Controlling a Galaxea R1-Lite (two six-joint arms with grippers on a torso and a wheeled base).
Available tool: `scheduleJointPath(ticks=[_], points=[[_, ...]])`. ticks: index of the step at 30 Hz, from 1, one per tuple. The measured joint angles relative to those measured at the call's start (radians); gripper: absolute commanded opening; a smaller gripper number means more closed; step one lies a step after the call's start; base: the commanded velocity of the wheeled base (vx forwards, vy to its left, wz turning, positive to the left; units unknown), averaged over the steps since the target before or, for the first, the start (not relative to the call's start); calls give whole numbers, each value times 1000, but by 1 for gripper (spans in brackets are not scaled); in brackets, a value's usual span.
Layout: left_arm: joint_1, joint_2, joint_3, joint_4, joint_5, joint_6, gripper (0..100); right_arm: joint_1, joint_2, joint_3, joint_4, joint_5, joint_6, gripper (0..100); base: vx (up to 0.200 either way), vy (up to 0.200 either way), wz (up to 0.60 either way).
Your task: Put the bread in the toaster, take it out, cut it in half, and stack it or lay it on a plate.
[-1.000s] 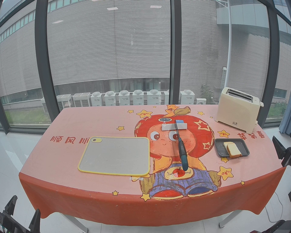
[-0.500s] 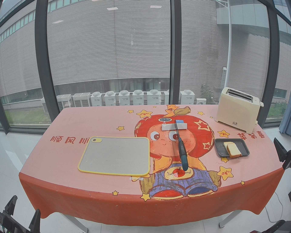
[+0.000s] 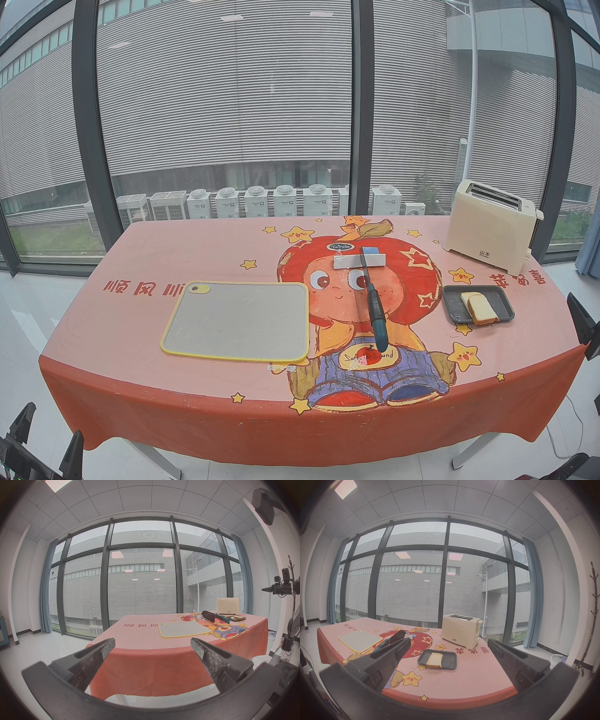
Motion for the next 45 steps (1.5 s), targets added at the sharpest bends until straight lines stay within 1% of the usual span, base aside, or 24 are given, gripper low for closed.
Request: scheduleJointPath(ticks=[5,11,30,45], points=[[0,0,0,0,0,0,100,2,-50,-10,71,6,0,100,0,0,0],[0,0,0,0,0,0,100,0,-102,-13,96,19,-1,100,0,0,0],[0,0,0,0,0,0,100,1,-226,-14,219,21,-1,100,0,0,0],[-1,0,0,0,0,0,100,6,-278,-6,227,22,-1,100,0,0,0]])
